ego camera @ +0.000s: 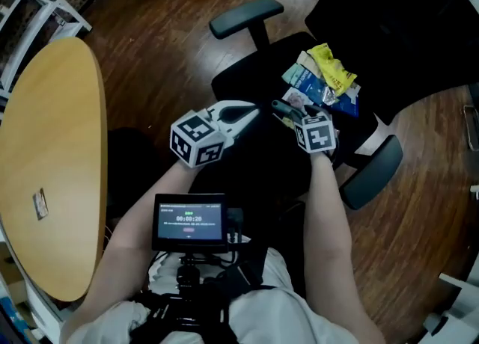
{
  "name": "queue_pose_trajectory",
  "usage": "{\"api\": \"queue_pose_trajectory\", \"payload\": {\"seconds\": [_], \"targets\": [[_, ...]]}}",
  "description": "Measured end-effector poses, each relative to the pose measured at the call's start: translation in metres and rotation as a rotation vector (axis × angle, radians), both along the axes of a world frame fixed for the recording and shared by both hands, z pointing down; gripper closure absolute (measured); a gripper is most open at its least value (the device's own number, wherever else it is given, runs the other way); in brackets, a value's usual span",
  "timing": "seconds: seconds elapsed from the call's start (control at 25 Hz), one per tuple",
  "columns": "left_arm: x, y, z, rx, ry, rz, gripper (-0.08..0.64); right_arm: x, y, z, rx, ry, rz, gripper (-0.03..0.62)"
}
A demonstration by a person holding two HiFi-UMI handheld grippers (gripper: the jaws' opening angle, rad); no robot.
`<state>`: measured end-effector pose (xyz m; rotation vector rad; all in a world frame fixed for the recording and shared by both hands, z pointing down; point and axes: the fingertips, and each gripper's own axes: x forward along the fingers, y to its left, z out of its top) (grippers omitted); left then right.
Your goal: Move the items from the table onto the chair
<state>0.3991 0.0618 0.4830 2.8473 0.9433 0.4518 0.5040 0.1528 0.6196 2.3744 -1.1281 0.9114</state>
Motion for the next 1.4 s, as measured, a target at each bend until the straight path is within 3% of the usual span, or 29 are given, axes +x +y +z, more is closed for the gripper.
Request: {"api": "queue_pose_trajectory", "payload": {"seconds": [0.2,0.36,0.52,0.68,0.84,0.96,1.12,1.4], "targets": [[-0.025,-0.021,-0.014,-0.018,-0.01,-0.074,0.552,-0.019,-0.016,-0.034,0.101,0.058,-0.032,0.414],[-0.032,-0.035,-0.031,-0.013,0.011,-0.114,0.552,-0.028,-0.036,-0.086,0.288,0.136,-0.054,0.589],[-0.029,-0.06,-0.065,0.018,0.027,-0.169,0.552,-0.026,-0.083,-0.152,0.507,0.199,-0.154,0.591],[-0.074,-0.081,-0.086,-0.004,-0.024,-0.266,0.552,-0.082,-0.123,-0.188,0.678,0.114,-0.281,0.591],[-0.107,-0.11,-0.155,-0.003,0.09,-0.334,0.552,-0.131,-0.178,-0.272,0.84,0.083,-0.439,0.589],[-0.132,-0.126,-0.196,0.014,0.17,-0.395,0.552,-0.171,-0.211,-0.329,0.908,0.062,-0.564,0.589],[-0.166,-0.154,-0.223,0.032,0.215,-0.497,0.552,-0.227,-0.247,-0.378,0.999,0.005,-0.734,0.589],[-0.227,-0.202,-0.231,-0.032,0.227,-0.638,0.552,-0.298,-0.302,-0.371,0.986,-0.07,-0.879,0.589]]}}
